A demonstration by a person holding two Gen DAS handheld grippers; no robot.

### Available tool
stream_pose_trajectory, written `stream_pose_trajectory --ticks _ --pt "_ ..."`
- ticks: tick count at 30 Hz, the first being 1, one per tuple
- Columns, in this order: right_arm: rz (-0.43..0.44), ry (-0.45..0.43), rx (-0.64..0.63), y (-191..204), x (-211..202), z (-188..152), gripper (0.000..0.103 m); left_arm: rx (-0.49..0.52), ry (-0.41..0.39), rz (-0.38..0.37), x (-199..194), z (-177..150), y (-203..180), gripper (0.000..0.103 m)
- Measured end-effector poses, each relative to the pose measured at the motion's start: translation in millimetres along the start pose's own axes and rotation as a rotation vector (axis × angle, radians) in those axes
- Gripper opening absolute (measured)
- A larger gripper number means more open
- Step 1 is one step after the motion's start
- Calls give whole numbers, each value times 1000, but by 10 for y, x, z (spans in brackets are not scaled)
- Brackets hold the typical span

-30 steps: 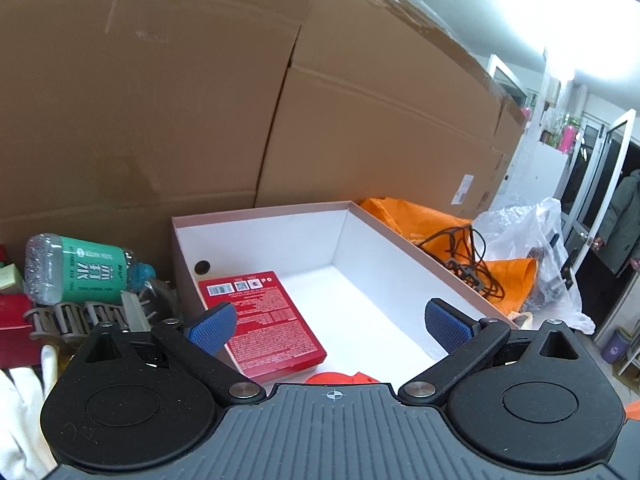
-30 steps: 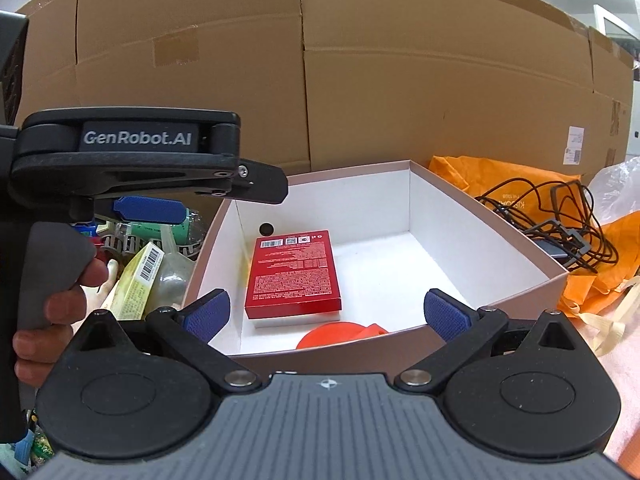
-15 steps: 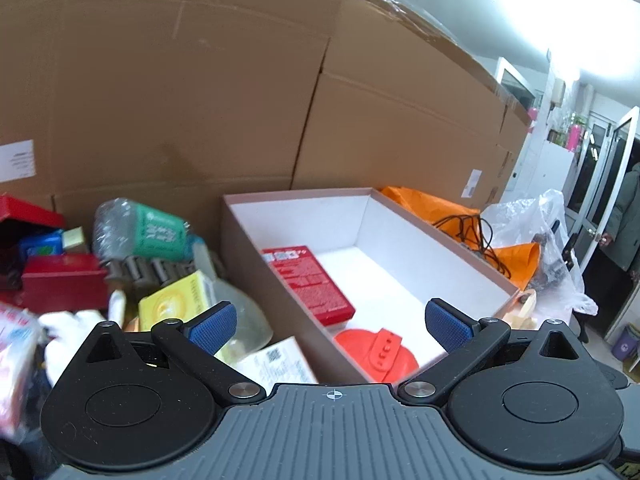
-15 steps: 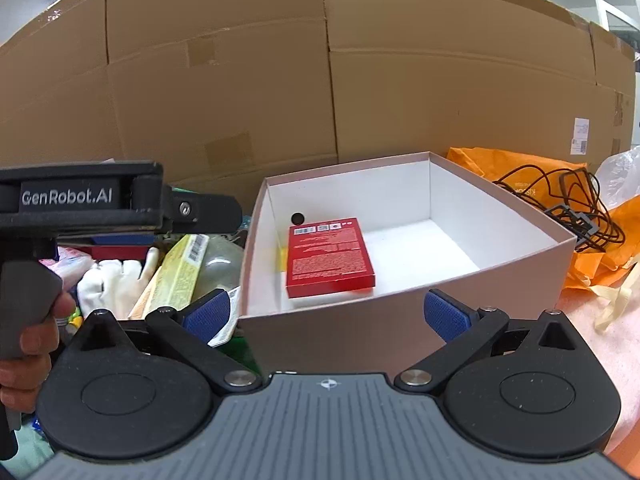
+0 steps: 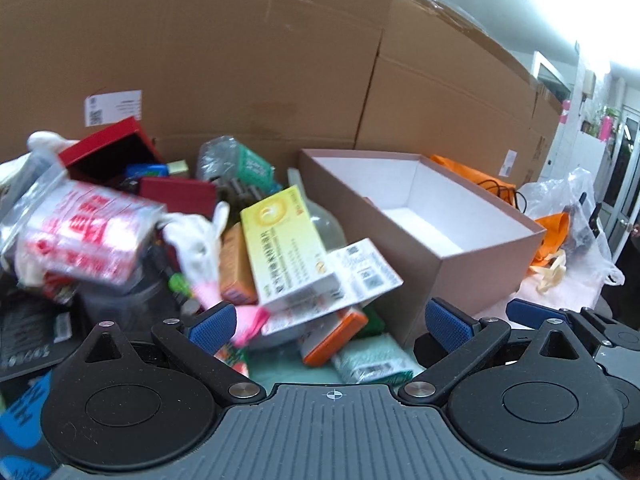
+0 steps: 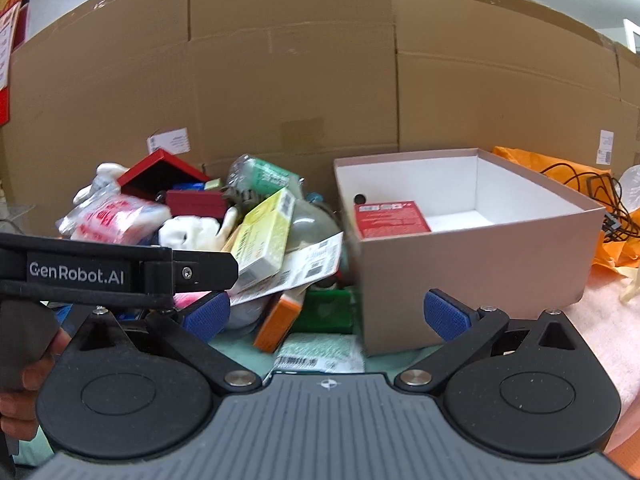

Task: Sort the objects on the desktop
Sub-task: 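Move the left gripper back over the pile toward the blue marker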

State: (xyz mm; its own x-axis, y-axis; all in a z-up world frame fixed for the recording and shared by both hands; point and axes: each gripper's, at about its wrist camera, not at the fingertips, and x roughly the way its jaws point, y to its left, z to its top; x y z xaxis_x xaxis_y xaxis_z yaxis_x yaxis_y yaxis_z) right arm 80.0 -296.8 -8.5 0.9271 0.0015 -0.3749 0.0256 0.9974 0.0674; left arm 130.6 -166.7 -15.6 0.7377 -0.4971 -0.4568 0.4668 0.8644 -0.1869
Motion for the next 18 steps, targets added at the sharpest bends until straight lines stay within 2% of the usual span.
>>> stream_pose_trajectory --ticks 7,18 --pt "25 30 -50 220 -22 -152 103 -4 2 30 -227 -222 118 103" --pt "44 74 -78 358 24 -283 103 -73 44 65 -262 -416 328 103"
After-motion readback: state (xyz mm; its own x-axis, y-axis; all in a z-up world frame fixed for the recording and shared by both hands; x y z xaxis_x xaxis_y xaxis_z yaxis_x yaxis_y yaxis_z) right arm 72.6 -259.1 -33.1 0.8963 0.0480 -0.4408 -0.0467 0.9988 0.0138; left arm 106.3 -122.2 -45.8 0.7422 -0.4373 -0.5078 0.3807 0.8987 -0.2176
